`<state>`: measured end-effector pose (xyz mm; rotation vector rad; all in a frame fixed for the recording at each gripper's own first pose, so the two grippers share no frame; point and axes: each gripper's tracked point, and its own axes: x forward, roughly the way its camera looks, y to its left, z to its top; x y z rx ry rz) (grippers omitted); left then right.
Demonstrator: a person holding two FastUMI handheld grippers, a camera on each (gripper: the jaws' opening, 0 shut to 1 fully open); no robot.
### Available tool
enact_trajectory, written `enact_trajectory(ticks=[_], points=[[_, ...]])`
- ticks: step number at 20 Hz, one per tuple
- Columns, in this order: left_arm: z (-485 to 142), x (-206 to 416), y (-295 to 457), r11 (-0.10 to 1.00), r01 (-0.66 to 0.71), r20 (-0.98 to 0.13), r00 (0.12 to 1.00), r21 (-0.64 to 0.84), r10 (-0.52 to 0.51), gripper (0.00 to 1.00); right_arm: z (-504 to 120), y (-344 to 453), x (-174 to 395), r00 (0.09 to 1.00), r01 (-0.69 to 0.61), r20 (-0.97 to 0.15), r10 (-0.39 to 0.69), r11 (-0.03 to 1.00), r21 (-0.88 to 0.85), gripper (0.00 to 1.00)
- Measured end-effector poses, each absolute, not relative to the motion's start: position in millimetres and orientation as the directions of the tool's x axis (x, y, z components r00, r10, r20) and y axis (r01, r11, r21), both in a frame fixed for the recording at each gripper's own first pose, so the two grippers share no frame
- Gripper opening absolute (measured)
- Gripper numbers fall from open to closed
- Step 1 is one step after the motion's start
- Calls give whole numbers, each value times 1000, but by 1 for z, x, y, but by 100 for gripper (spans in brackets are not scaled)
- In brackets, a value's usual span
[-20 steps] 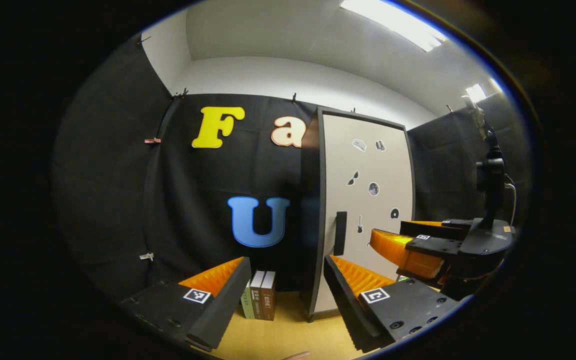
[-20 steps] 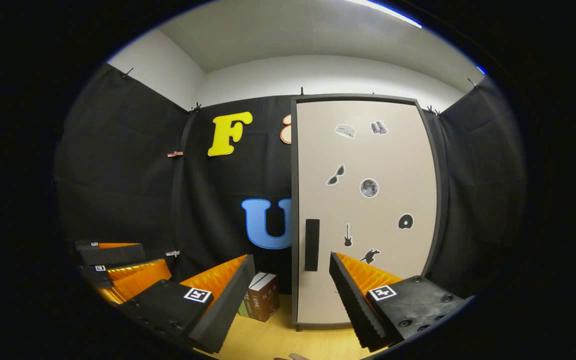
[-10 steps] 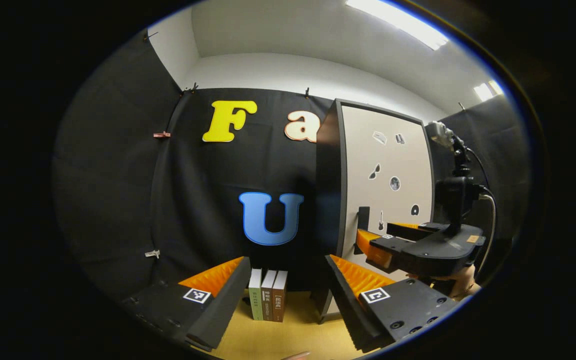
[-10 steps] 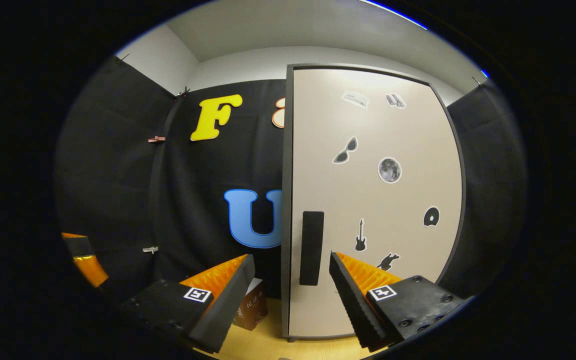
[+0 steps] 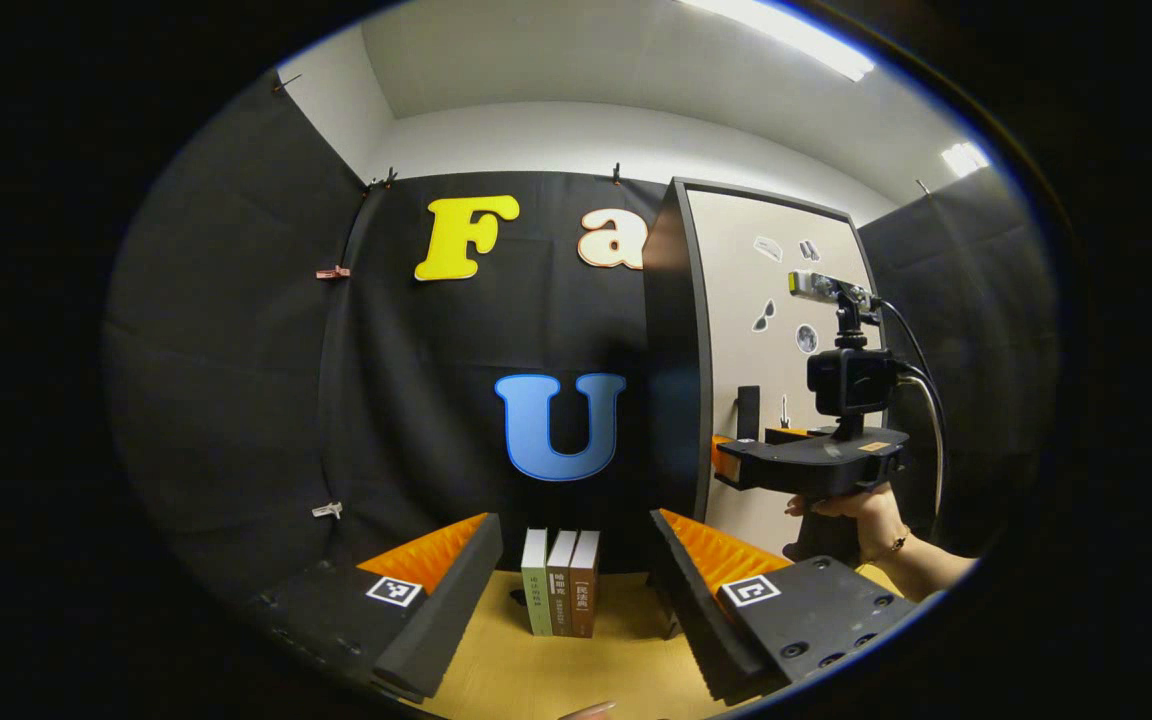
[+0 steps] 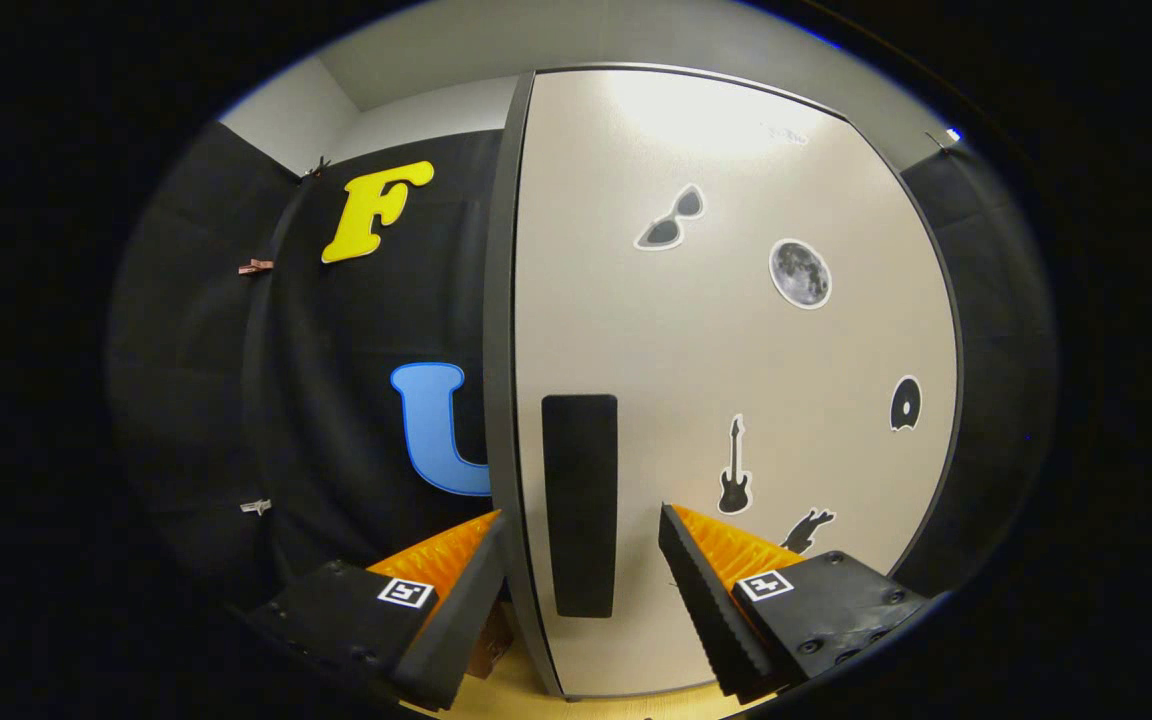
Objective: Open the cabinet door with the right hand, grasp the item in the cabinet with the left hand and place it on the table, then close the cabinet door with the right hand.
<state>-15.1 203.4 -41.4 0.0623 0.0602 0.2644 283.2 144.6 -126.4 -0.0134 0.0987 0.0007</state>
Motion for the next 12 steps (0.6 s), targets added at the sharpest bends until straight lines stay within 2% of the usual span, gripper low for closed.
enact_trajectory(ticks=[1, 3, 5, 7, 8, 9, 10, 12], points=[[-44, -17, 204, 964, -262, -58, 963, 53, 265, 93, -126, 144, 285, 996, -2, -92, 0, 1000, -20, 93], [-47, -20, 207, 962, -270, -63, 960, 37, 272, 93, -122, 139, 288, 998, 14, -66, -17, 999, -46, 83], [-48, -24, 208, 962, -273, -66, 959, 31, 274, 93, -117, 144, 289, 999, 5, -35, -7, 998, -61, 66], [-50, -29, 210, 957, -287, -75, 955, 33, 288, 93, -118, 146, 289, 999, 10, -36, -13, 998, -64, 38], [-49, -33, 212, 954, -297, -79, 951, 36, 299, 93, -121, 145, 289, 999, 18, -49, -21, 998, -61, 31], [-50, -36, 213, 952, -302, -82, 949, 38, 305, 93, -119, 145, 289, 998, 19, -50, -22, 998, -53, 31], [-50, -40, 213, 952, -304, -86, 948, 37, 307, 93, -121, 145, 288, 997, 16, -69, -19, 999, -47, 25], [-48, -47, 214, 952, -304, -83, 948, 32, 306, 93, -120, 146, 285, 997, 12, -82, -15, 999, -41, 25]])
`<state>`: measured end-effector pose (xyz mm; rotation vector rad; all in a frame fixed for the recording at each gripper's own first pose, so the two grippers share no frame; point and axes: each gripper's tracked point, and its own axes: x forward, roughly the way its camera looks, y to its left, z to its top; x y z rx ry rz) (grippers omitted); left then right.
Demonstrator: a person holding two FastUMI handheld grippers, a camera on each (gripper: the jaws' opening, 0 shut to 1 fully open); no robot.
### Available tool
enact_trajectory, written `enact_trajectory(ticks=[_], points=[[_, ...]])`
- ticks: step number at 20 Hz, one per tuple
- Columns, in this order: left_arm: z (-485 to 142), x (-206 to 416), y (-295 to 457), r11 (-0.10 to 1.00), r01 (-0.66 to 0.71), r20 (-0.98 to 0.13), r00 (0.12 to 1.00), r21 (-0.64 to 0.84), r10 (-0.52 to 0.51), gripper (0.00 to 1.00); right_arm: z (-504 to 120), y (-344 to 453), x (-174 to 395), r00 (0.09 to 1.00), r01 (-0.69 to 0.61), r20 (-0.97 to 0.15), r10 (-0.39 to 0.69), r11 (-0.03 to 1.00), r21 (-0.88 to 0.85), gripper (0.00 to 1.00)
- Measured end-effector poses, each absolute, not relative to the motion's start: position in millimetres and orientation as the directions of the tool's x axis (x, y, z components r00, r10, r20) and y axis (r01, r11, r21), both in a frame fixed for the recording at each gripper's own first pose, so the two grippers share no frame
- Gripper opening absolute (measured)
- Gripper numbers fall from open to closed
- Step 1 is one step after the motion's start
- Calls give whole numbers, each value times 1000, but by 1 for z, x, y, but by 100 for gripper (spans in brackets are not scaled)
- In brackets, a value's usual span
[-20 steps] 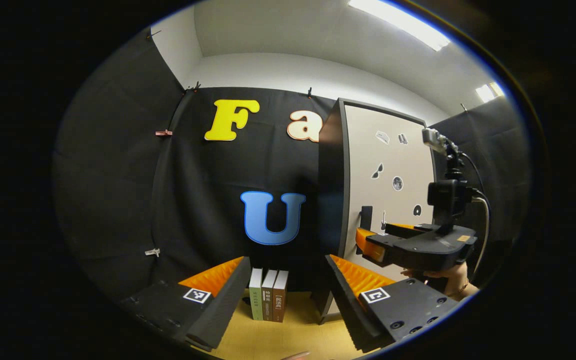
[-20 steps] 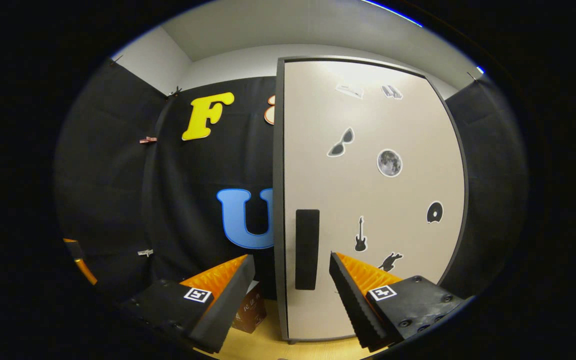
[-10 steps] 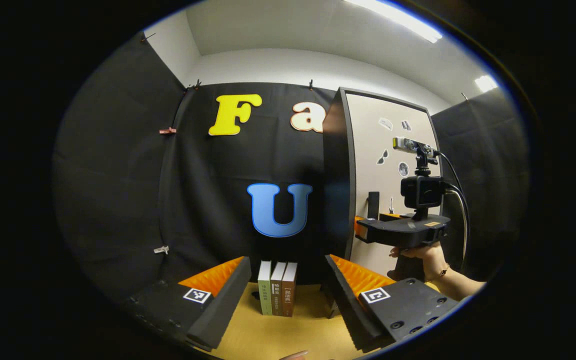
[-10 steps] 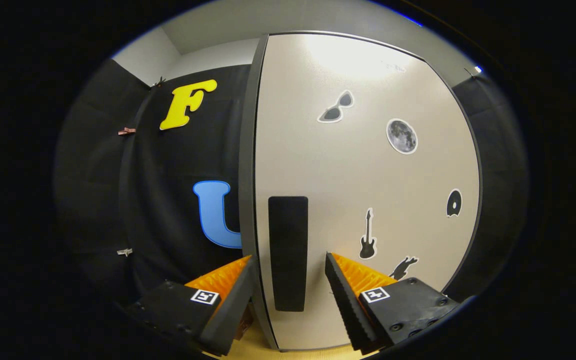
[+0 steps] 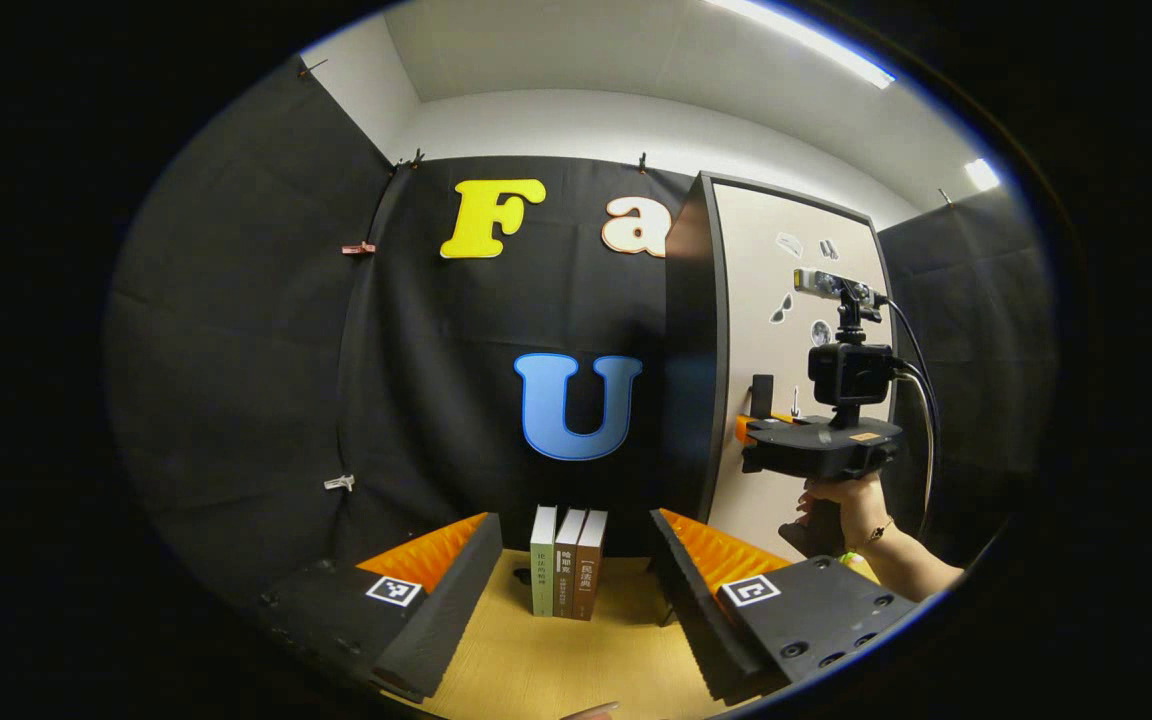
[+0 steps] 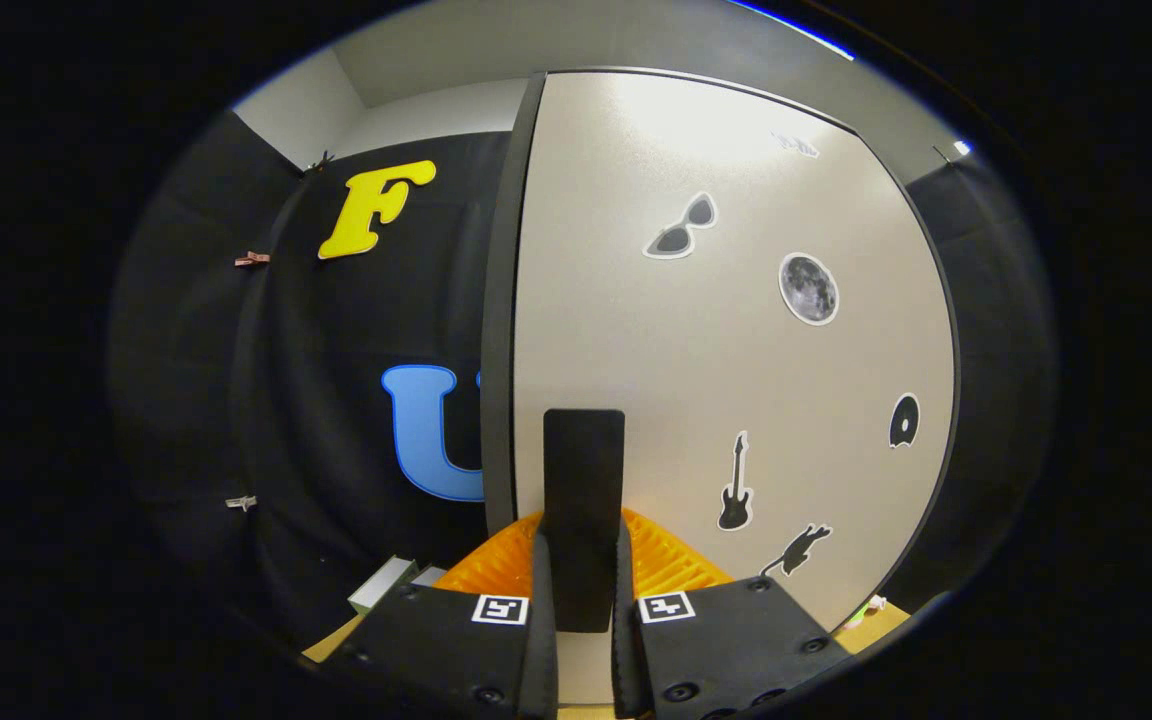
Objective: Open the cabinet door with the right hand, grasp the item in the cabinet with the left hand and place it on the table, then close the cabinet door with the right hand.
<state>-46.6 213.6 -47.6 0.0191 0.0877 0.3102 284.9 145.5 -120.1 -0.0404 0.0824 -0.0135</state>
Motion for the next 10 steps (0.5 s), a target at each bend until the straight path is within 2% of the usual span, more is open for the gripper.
enact_trajectory(ticks=[1, 2, 6, 10], points=[[-45, -49, 215, 953, -302, -76, 950, 31, 304, 93, -120, 145, 282, 996, 7, -83, -11, 999, -47, 20], [-43, -52, 215, 953, -301, -70, 950, 34, 303, 93, -120, 144, 279, 996, 2, -88, -7, 999, -47, 25], [-43, -62, 202, 959, -276, -67, 957, 68, 280, 93, -114, 143, 255, 995, -54, -89, 50, 998, -42, 25], [-50, -71, 186, 978, -199, -85, 975, 64, 204, 93, -105, 135, 211, 994, -78, -81, 75, 996, -31, 25]])
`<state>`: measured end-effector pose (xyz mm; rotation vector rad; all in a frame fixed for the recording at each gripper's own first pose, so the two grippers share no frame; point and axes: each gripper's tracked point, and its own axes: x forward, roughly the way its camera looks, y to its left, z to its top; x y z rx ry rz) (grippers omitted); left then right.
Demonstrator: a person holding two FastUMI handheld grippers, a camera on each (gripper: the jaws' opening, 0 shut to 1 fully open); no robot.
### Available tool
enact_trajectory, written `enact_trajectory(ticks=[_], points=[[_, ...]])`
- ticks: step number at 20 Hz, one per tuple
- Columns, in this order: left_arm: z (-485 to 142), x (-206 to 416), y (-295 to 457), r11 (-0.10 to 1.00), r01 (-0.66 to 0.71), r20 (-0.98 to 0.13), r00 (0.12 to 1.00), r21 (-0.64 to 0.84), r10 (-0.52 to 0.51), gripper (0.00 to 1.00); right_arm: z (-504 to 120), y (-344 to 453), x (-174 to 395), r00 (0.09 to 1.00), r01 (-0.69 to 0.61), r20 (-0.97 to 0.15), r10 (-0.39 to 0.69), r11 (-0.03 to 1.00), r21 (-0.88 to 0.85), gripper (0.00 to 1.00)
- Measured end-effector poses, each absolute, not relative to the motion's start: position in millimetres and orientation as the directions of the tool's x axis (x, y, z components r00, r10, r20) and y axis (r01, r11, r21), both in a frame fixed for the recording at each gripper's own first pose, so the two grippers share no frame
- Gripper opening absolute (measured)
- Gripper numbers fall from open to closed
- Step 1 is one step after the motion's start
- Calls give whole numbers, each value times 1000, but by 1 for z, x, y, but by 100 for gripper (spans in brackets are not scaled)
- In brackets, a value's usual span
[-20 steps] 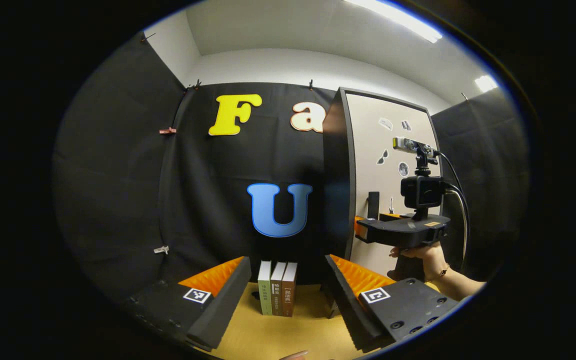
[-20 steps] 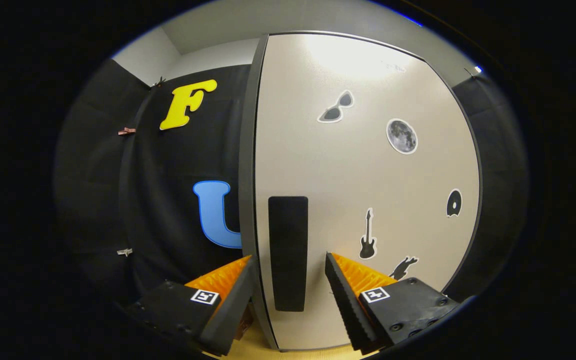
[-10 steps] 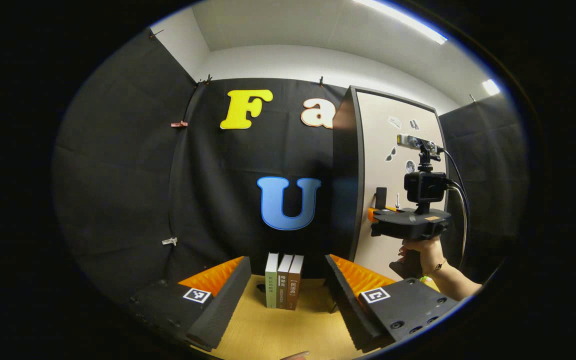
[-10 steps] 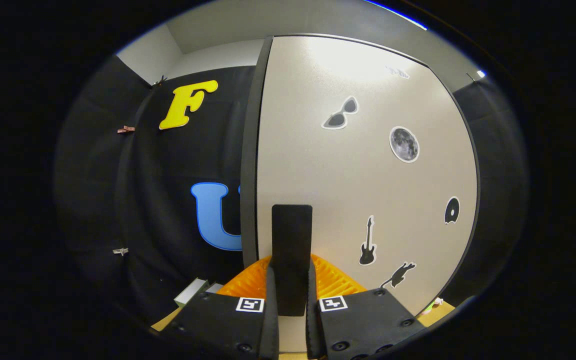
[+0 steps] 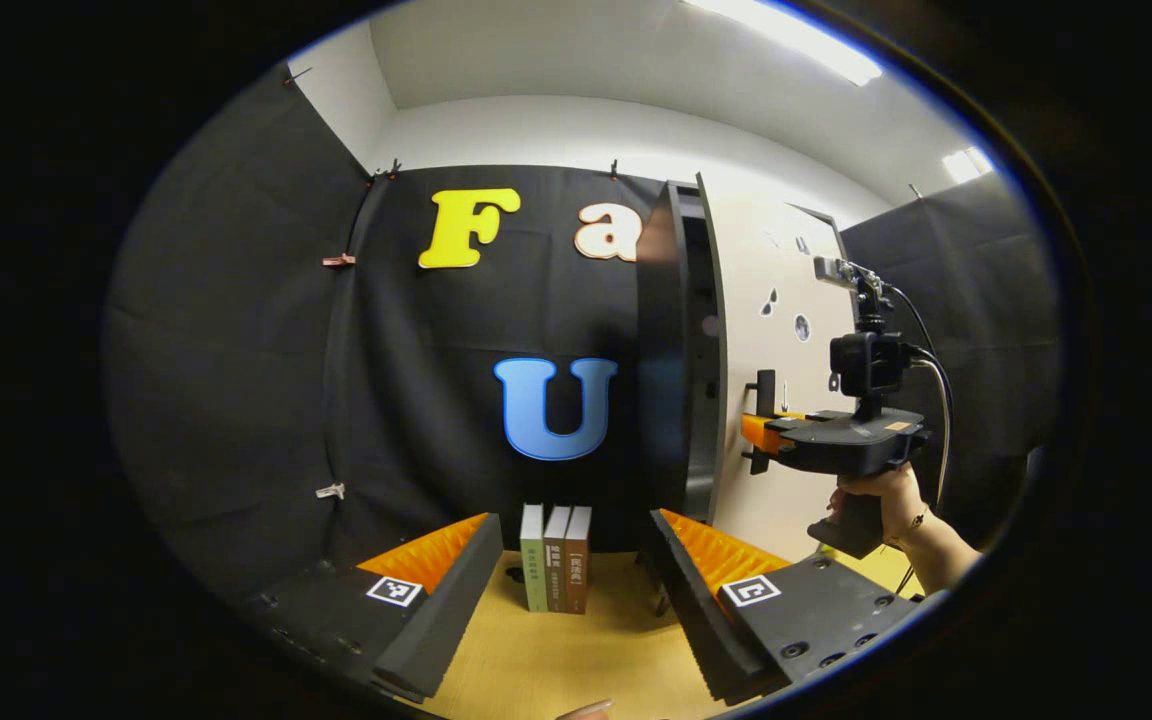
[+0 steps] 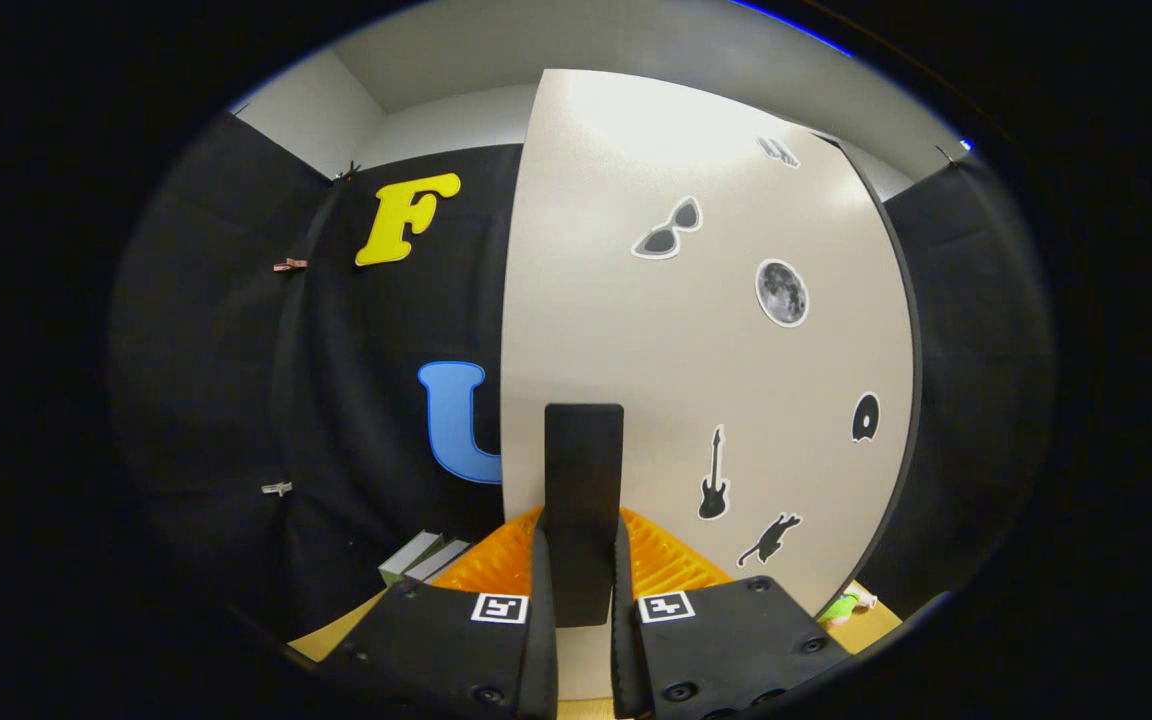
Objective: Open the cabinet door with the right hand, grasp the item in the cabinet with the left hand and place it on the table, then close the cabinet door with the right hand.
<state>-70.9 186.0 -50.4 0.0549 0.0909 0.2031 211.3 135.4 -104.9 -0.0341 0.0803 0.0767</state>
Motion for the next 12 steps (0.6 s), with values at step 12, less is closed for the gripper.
enact_trajectory(ticks=[12], points=[[-52, -65, 120, 998, -12, -71, 997, 55, 16, 93, -90, 84, 134, 995, -60, -77, 56, 997, -50, 25]])
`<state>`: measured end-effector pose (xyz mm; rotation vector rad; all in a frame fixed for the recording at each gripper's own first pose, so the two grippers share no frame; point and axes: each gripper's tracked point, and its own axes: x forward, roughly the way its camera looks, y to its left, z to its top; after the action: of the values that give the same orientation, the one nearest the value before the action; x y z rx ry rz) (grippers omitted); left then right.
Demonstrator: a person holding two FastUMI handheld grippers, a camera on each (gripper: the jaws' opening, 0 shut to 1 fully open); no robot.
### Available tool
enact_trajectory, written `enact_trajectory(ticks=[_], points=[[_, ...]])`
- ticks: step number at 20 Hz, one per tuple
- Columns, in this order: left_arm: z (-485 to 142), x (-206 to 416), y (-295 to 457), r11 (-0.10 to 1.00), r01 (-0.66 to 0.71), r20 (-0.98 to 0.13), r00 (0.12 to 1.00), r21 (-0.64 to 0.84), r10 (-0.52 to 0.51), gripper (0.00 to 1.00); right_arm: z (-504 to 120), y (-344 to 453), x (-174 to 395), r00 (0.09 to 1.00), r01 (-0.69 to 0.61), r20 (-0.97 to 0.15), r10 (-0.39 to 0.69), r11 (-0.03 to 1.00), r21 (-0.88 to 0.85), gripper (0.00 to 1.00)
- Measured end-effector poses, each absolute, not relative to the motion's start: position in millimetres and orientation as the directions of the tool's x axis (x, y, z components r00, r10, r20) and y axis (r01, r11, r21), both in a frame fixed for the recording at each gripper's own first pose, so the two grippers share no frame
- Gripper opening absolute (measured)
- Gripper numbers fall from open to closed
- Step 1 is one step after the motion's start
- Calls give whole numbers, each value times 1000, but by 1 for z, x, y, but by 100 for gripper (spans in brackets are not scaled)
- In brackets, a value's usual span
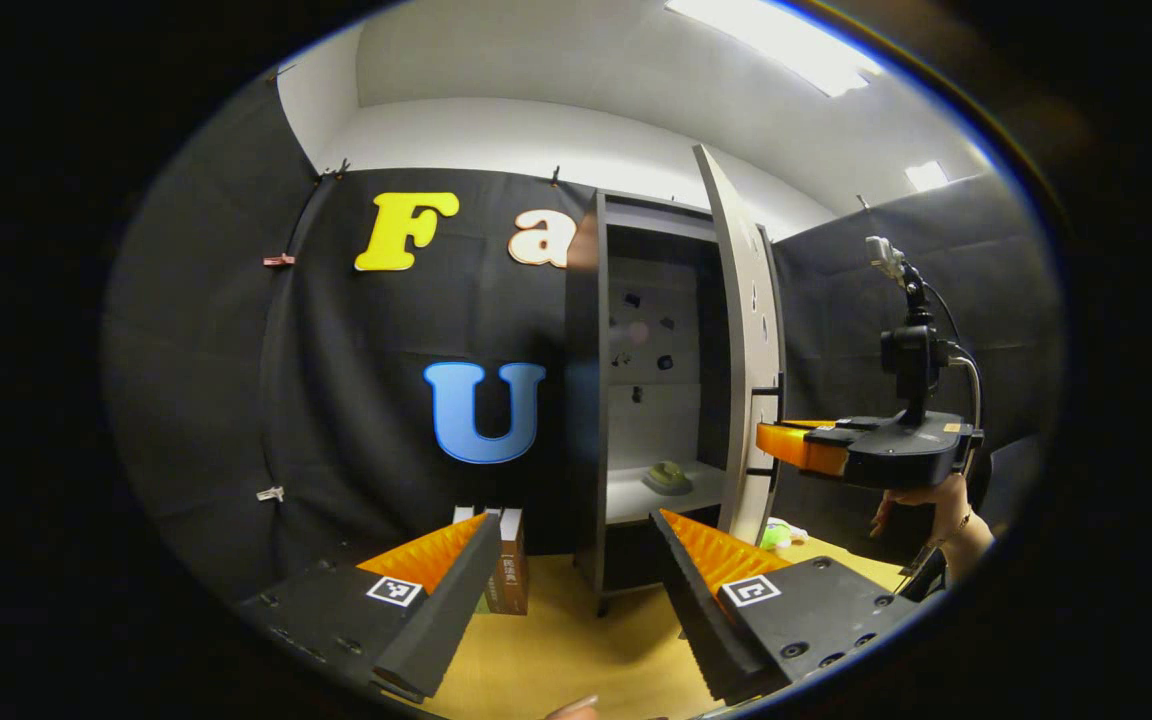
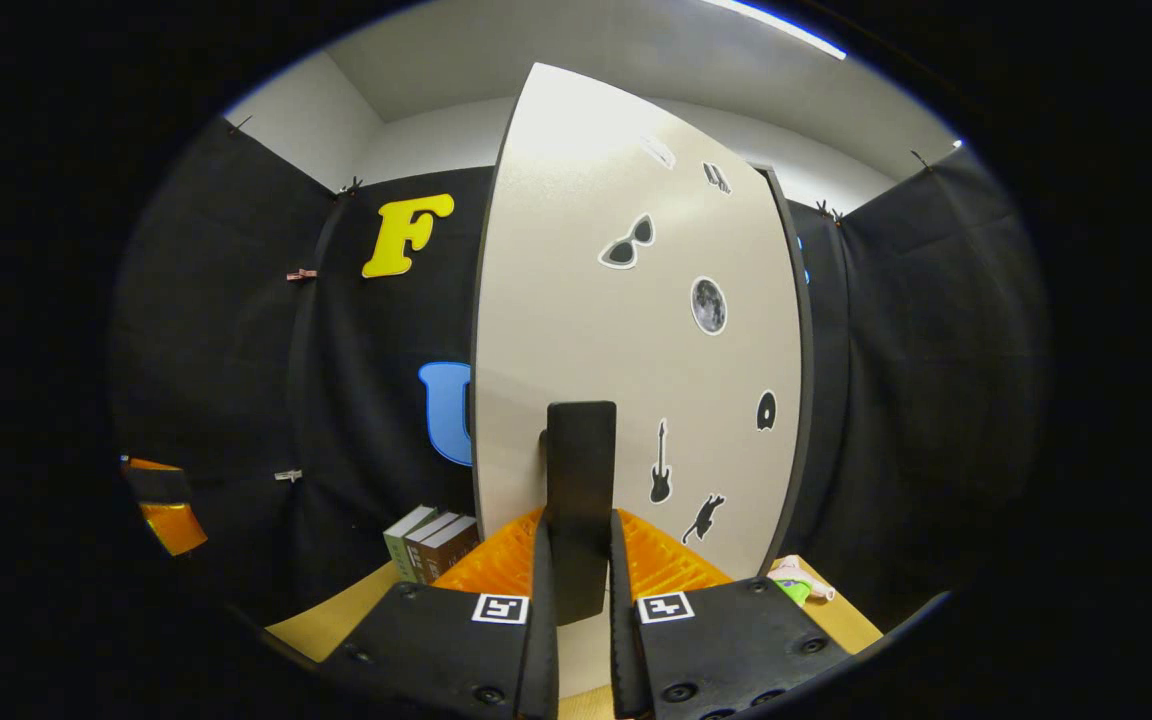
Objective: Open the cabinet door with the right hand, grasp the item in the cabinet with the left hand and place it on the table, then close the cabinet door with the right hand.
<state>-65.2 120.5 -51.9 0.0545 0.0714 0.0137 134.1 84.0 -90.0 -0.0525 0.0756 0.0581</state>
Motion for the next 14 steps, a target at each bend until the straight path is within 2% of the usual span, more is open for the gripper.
enact_trajectory(ticks=[5, 12, 13, 14], points=[[-60, -51, 98, 997, 61, -91, 994, 46, -57, 93, -87, 63, 119, 998, -30, -64, 27, 998, -58, 25], [-77, -33, 67, 991, 126, -136, 982, -45, -131, 93, -84, 28, 101, 998, 3, -65, -8, 997, -76, 23], [-78, -31, 63, 989, 134, -138, 980, -56, -141, 90, -83, 24, 99, 998, 13, -64, -18, 997, -78, 23], [-77, -28, 59, 988, 143, -138, 979, -62, -150, 93, -83, 18, 98, 997, 24, -64, -30, 996, -83, 23]])
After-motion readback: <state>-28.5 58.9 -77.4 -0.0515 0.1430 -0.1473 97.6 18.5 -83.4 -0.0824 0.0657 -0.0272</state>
